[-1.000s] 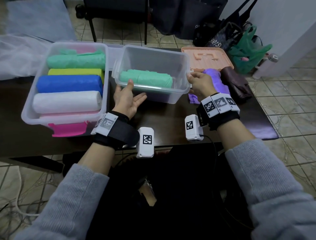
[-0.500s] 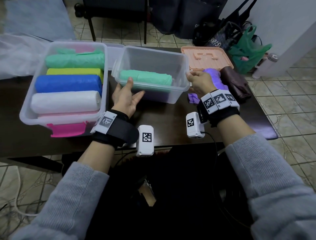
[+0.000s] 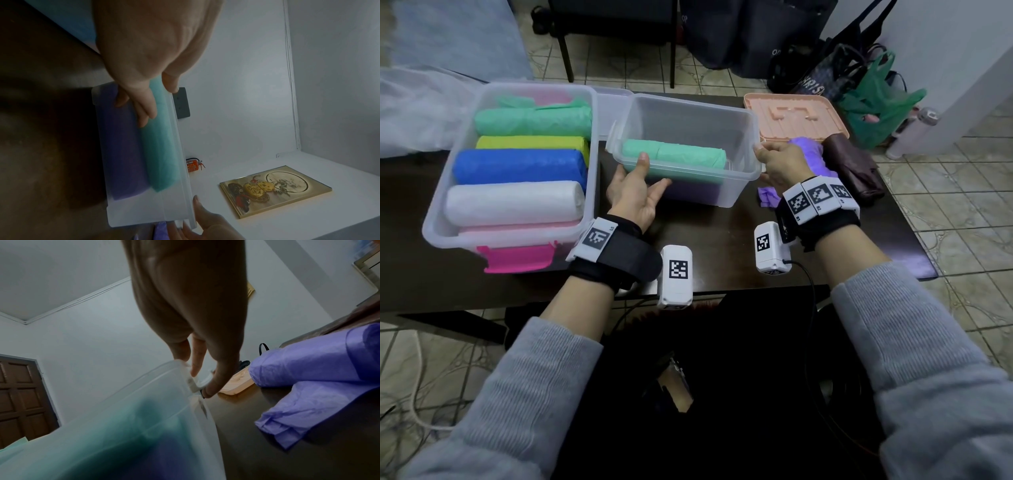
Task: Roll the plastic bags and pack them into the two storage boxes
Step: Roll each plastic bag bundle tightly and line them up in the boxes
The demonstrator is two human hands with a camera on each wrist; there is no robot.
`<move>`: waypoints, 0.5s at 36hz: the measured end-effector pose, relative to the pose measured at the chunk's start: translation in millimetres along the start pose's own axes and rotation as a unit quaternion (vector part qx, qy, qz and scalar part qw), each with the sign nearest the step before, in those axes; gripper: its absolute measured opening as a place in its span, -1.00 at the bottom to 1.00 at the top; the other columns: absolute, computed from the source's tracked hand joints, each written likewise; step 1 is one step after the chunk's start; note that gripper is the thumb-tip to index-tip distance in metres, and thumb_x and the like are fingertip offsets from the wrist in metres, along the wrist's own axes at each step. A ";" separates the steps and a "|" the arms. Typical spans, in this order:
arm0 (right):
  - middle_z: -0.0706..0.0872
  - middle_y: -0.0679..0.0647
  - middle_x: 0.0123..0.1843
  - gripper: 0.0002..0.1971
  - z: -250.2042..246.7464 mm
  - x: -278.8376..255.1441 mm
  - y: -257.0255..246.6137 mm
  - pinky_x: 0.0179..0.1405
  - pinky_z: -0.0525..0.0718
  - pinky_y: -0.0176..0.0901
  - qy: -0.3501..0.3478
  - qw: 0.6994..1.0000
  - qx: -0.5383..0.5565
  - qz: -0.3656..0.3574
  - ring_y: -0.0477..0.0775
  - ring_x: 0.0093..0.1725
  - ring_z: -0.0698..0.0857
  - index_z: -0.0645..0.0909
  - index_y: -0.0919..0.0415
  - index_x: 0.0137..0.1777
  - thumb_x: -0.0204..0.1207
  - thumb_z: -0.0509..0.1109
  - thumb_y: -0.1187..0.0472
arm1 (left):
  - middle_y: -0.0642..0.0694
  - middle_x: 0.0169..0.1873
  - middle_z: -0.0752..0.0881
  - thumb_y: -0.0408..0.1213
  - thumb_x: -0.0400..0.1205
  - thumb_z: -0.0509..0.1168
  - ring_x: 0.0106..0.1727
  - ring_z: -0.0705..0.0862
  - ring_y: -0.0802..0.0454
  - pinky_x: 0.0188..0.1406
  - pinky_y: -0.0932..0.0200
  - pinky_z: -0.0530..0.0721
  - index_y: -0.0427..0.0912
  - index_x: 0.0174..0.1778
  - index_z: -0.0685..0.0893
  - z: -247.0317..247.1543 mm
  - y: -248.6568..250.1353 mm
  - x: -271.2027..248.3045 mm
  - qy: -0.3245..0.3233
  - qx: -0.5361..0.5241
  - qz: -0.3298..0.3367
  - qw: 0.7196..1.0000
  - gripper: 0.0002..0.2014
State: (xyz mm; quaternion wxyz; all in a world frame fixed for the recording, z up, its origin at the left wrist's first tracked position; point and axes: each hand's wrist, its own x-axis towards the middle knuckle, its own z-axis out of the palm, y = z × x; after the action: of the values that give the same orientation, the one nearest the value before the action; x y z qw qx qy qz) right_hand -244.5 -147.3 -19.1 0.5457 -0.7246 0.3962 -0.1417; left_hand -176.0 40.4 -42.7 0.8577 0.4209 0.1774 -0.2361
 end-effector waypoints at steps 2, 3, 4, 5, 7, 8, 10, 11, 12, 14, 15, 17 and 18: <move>0.66 0.25 0.28 -0.68 -0.1 1.8 0.0 0.25 0.65 0.13 0.001 1.000 0.000 0.008 0.21 0.25 0.66 0.56 0.37 0.33 0.65 0.28 0.23 | -0.29 0.37 0.54 -0.38 0.66 0.27 0.35 0.56 -0.30 0.11 -0.14 0.69 -0.22 0.46 0.46 0.6 -0.4 0.0 -0.001 0.000 0.000 1.000 -0.58; 0.65 0.25 0.28 -0.68 -0.5 1.9 -0.4 0.25 0.65 0.13 -0.001 1.000 0.001 0.012 0.21 0.25 0.66 0.55 0.36 0.34 0.65 0.29 0.23 | -0.28 0.38 0.55 -0.37 0.67 0.26 0.35 0.56 -0.29 0.16 -0.16 0.67 -0.21 0.46 0.46 0.6 -0.5 -0.1 0.000 0.002 0.002 1.000 -0.59; 0.65 0.25 0.29 -0.67 -0.5 2.3 -0.2 0.25 0.65 0.12 -0.004 1.000 0.002 0.014 0.21 0.25 0.66 0.54 0.36 0.35 0.64 0.29 0.23 | -0.27 0.38 0.55 -0.37 0.67 0.26 0.35 0.56 -0.28 0.17 -0.17 0.66 -0.20 0.46 0.46 0.4 -0.7 0.2 0.000 0.004 0.003 1.000 -0.59; 0.64 0.25 0.30 -0.67 -0.8 2.8 -0.1 0.25 0.66 0.11 -0.008 1.000 0.004 0.014 0.21 0.25 0.66 0.54 0.35 0.35 0.64 0.29 0.24 | -0.27 0.38 0.55 -0.36 0.67 0.26 0.35 0.56 -0.27 0.17 -0.16 0.67 -0.20 0.46 0.46 0.2 -0.9 0.2 0.000 0.006 0.004 1.000 -0.59; 0.65 0.23 0.28 -0.68 -1.8 3.3 1.4 0.22 0.68 0.08 -0.016 1.000 0.011 0.009 0.19 0.24 0.66 0.54 0.35 0.35 0.65 0.27 0.24 | -0.26 0.37 0.55 -0.35 0.66 0.27 0.33 0.58 -0.26 0.12 -0.12 0.70 -0.19 0.47 0.46 0.4 -1.9 0.5 0.001 0.004 0.007 1.000 -0.58; 0.65 0.21 0.26 -0.69 -1.9 3.0 2.6 0.19 0.70 0.06 -0.020 1.000 0.016 0.007 0.17 0.21 0.67 0.55 0.34 0.34 0.66 0.26 0.23 | -0.27 0.38 0.55 -0.34 0.66 0.28 0.31 0.60 -0.25 0.09 -0.10 0.71 -0.19 0.48 0.45 0.6 -2.6 0.5 0.005 0.002 0.009 1.000 -0.56; 0.68 0.17 0.15 -0.75 -2.1 3.5 7.4 0.03 0.74 0.00 -0.028 1.000 0.008 -0.002 0.16 0.12 0.68 0.60 0.22 0.21 0.68 0.23 0.11 | -0.31 0.45 0.46 -0.29 0.66 0.29 0.24 0.63 -0.25 0.08 -0.05 0.72 -0.17 0.56 0.34 2.1 -5.7 -1.5 0.024 -0.001 0.007 1.000 -0.48; 0.69 0.13 0.04 -0.78 -2.6 5.6 11.4 -0.09 0.71 -0.04 -0.022 1.000 -0.002 -0.007 0.15 0.04 0.67 0.62 0.13 0.04 0.67 0.21 0.04 | -0.32 0.48 0.40 -0.24 0.67 0.28 0.24 0.64 -0.28 0.09 -0.04 0.71 -0.17 0.60 0.25 2.8 -8.5 -3.4 0.034 0.007 0.004 0.999 -0.42; 0.66 0.07 -0.11 -0.76 -3.8 9.1 16.4 -0.16 0.63 -0.07 -0.002 1.000 -0.016 -0.014 0.10 -0.06 0.64 0.58 0.06 -0.14 0.66 0.18 0.00 | -0.31 0.50 0.37 -0.19 0.69 0.25 0.26 0.64 -0.29 0.08 -0.03 0.70 -0.18 0.62 0.18 3.8 -13.0 -5.4 0.040 0.024 0.000 0.999 -0.39; 0.58 -0.03 -0.24 -0.70 -12.0 11.6 23.7 -0.09 0.46 -0.14 0.066 0.994 -0.082 -0.032 -0.06 -0.20 0.56 0.49 0.02 -0.29 0.67 0.13 0.01 | -0.22 0.38 0.44 -0.11 0.72 0.18 0.28 0.62 -0.25 0.01 -0.04 0.67 -0.22 0.60 0.19 5.8 -27.2 -12.1 0.041 0.073 -0.010 0.996 -0.43; 0.62 0.02 -0.15 -0.74 -18.1 12.7 27.6 -0.01 0.44 -0.16 0.097 0.986 -0.127 -0.044 -0.04 -0.12 0.59 0.55 0.06 -0.19 0.67 0.14 0.04 | -0.15 0.24 0.48 -0.08 0.73 0.14 0.21 0.63 -0.19 -0.05 -0.03 0.66 -0.23 0.56 0.24 6.6 -36.5 -15.9 0.041 0.112 -0.015 0.993 -0.49; 0.56 0.21 0.30 -0.72 -33.0 20.7 39.6 0.28 0.41 -0.10 0.135 0.963 -0.229 -0.036 0.19 0.31 0.52 0.55 0.20 0.25 0.65 0.20 0.10 | -0.06 -0.02 0.53 -0.07 0.73 0.11 -0.04 0.63 -0.06 -0.26 0.05 0.63 -0.25 0.43 0.38 7.1 -58.4 -22.9 0.031 0.226 -0.015 0.974 -0.58; 0.44 0.27 0.44 -0.63 -39.5 22.8 43.3 0.38 0.35 -0.06 0.147 0.952 -0.268 -0.019 0.27 0.44 0.39 0.46 0.22 0.39 0.63 0.22 0.13 | -0.09 -0.11 0.58 -0.09 0.72 0.14 -0.14 0.64 -0.07 -0.31 0.08 0.61 -0.28 0.38 0.45 7.0 -70.3 -25.5 0.005 0.291 -0.002 0.957 -0.60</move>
State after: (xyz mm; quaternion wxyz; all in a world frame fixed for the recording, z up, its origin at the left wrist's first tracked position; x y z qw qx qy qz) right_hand -273.1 -194.6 -49.0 0.2646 -0.8227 0.4817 -0.1456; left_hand -235.3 3.7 -70.6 0.6968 0.6530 0.1062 -0.2771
